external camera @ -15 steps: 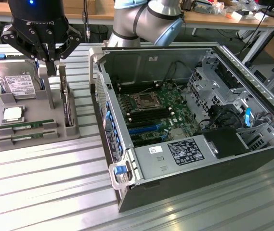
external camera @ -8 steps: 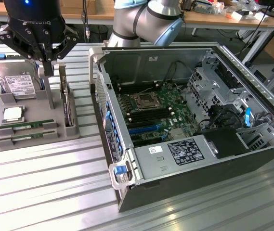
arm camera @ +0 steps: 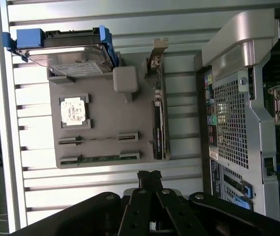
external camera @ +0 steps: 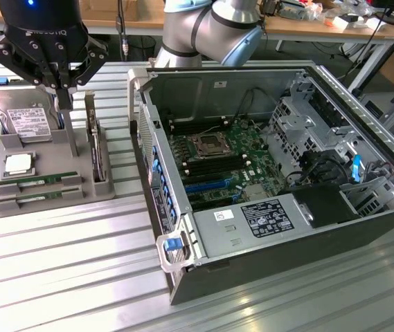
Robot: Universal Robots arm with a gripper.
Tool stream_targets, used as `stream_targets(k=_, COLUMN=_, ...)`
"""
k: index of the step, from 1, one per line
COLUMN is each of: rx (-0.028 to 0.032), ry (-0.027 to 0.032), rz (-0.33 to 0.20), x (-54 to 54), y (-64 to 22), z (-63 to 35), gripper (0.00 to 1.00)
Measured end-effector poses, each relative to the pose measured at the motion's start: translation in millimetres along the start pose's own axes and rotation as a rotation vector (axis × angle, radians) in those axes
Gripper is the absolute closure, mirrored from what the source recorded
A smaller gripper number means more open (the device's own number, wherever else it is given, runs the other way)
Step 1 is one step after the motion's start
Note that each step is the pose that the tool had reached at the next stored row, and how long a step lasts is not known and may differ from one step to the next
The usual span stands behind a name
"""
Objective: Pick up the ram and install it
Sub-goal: 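Reach for the ram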
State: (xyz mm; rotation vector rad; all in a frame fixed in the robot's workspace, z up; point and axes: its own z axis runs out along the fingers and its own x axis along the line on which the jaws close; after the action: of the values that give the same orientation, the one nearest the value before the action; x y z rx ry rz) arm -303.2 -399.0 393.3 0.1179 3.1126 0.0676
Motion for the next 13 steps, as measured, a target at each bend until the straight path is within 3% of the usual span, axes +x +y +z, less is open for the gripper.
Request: stream_targets(k=13, rx=0.0, ry=-0.0001, rz=0.0, x=12.4, y=-0.9, z=-0.3, gripper=0.89)
